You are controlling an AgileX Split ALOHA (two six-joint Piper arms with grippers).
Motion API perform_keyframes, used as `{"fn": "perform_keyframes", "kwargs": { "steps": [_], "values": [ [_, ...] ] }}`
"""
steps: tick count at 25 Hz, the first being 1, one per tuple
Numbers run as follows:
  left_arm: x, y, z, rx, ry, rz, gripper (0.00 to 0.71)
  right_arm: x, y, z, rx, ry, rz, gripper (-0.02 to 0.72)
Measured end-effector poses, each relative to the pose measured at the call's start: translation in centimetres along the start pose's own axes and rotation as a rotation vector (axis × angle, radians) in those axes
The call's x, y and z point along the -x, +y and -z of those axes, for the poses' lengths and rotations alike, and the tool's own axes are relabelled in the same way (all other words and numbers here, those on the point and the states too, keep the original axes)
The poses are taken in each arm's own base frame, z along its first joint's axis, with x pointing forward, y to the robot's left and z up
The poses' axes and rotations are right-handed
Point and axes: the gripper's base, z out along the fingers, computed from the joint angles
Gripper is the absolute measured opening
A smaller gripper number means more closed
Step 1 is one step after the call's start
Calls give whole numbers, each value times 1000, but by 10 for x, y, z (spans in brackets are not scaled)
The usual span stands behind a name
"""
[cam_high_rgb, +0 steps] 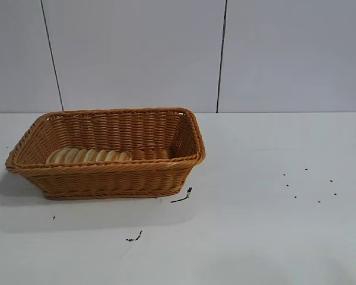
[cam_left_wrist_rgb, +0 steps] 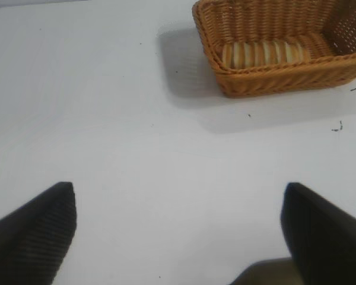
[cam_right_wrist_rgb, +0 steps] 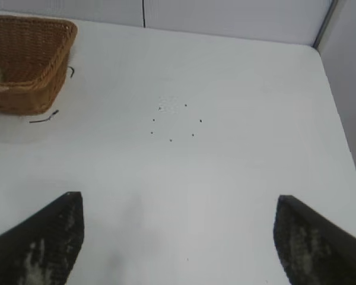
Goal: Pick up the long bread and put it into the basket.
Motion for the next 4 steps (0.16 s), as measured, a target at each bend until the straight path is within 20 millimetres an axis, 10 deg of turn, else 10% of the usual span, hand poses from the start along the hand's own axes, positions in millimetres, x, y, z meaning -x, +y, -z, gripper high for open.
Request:
{"fn": "perform_keyframes", "kwargs": {
  "steps": [4],
  "values": [
    [0,0,0,0,0,0,696,0,0,0,0,-2,0,600]
  ]
}}
